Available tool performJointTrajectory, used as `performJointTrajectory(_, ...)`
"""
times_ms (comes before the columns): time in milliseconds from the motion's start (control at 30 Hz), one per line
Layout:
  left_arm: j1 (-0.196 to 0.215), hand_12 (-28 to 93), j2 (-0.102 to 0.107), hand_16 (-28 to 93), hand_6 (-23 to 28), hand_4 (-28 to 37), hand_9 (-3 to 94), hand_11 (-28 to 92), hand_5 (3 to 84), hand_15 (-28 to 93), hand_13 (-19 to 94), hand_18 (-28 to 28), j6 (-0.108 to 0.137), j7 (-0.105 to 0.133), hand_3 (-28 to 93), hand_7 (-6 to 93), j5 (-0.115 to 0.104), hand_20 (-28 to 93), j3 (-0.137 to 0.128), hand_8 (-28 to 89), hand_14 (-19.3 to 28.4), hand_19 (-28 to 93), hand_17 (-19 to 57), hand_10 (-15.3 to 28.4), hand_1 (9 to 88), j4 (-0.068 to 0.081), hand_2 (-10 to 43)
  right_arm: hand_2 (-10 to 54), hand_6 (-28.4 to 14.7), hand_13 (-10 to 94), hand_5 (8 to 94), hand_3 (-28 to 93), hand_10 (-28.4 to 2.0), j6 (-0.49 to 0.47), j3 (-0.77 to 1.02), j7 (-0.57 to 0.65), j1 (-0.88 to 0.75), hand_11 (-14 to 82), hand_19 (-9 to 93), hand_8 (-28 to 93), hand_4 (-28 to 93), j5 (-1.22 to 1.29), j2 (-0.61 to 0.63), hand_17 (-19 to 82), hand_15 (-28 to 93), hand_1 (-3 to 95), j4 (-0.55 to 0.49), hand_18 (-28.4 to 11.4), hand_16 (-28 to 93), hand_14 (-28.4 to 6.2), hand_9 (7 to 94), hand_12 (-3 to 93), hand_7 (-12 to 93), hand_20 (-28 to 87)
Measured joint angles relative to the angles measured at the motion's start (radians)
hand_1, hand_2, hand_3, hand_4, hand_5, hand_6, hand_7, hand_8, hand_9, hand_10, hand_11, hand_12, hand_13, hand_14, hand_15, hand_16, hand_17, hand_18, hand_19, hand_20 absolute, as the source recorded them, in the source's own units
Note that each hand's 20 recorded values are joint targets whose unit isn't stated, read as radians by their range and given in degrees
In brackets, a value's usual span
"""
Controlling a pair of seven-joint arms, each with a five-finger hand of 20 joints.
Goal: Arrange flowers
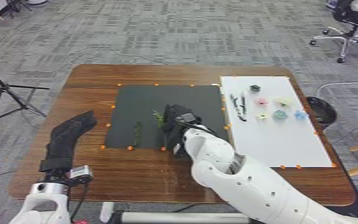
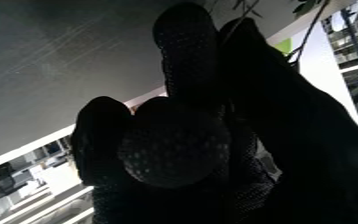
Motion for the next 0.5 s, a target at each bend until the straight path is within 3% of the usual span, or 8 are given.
performJointTrajectory(500,-0.002,13,0.0,5,3.5,-28.3,45.4,16,47.2,15,38,14.0,-0.008,-0.001,73,10.1,0.003,17,0.0,-6,16.6,11,3.8,12.9,21.4,0.002,2.4,-9.5,-4.9,94,74.2,64,-12.0,0.005,0.015,0.001,0.006,20.2,93,15,-7,0.048,-0.006,65,56,38.7,-0.001,-12.2,29,-1.6,92.3,21.3,30,47)
